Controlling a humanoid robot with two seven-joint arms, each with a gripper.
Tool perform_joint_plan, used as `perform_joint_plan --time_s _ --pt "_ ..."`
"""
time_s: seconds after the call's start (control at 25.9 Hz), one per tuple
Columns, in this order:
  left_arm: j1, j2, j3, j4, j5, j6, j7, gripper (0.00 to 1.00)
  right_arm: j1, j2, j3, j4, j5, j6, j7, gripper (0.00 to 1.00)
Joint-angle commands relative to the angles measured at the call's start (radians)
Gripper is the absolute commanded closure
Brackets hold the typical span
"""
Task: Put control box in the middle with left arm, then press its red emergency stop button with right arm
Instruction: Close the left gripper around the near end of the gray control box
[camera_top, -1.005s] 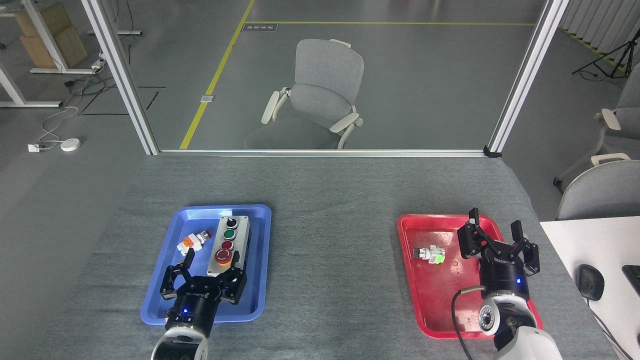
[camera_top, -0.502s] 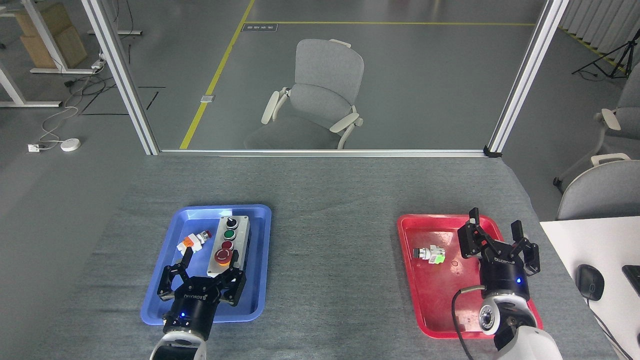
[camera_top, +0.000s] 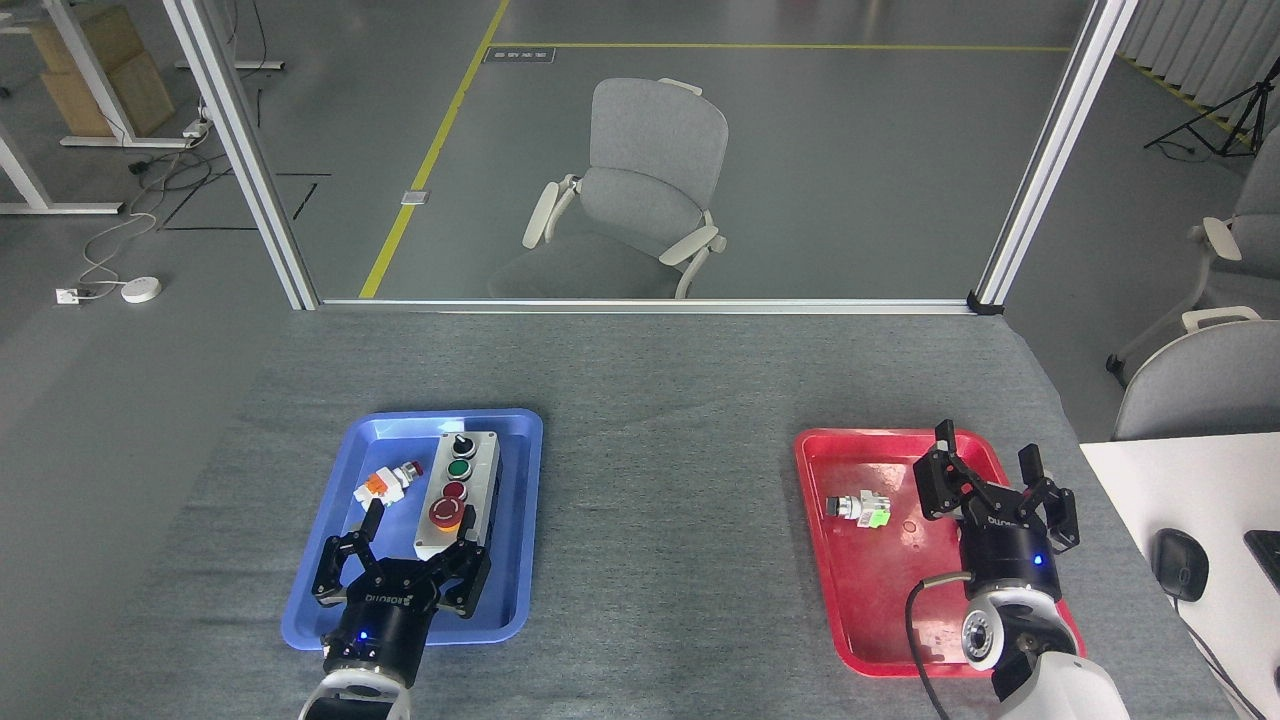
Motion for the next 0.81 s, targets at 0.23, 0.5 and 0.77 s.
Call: perform_joint_plan --time_s 0.23,0.5,0.77 --pt "-0.001 0.004 0.0 0.011 0.001 0.005 0.002 0.0 0.005 -0.004 0.0 0.004 0.003 -0.005 0.079 0.0" --pt "0.0 0.004 -0.009 0.006 0.001 0.002 0.002 0.0 0.003 0.001 0.0 0.006 0.003 -0.004 0.07 0.0" --pt "0.003 0.003 -0.011 -0.003 0.001 0.002 0.002 0.0 0.01 0.004 0.0 0.006 0.001 -0.018 -0.039 0.0"
